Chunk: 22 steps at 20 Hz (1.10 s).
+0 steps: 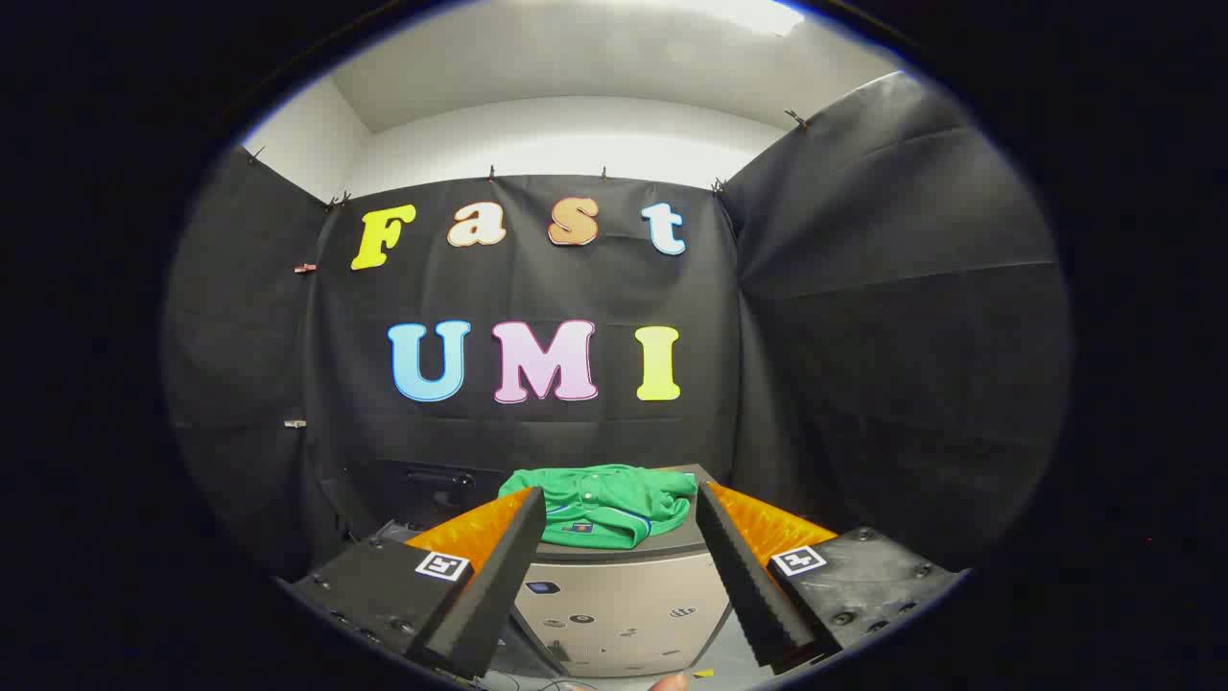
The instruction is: Put the clothes into the washing machine and then close the washing machine lid.
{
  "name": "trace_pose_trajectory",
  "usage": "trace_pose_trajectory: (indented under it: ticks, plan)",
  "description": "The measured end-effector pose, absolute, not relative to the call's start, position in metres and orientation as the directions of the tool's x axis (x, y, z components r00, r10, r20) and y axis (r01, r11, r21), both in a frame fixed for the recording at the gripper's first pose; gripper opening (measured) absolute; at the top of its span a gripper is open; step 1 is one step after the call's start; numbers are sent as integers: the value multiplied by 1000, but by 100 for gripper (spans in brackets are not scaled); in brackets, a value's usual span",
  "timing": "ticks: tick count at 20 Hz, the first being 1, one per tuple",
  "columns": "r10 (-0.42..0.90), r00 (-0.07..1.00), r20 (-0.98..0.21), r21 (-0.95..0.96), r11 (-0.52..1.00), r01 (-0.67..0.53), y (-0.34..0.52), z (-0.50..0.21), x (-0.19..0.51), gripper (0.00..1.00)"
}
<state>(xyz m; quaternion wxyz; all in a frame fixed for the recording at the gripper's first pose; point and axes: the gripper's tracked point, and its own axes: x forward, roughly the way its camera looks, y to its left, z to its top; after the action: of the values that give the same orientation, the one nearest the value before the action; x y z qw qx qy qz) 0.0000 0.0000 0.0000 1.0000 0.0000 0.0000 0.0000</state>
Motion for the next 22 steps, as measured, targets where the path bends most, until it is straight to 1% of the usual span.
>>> trace_pose_trajectory:
  ticks: [8,15,22]
  plan:
    - [-1,1000,-10,18,1000,1,-5,-5,23,98]
    - [-29,999,-46,36,999,31,-14,-20,64,98]
    - [-53,997,-62,11,998,54,-25,-26,101,98]
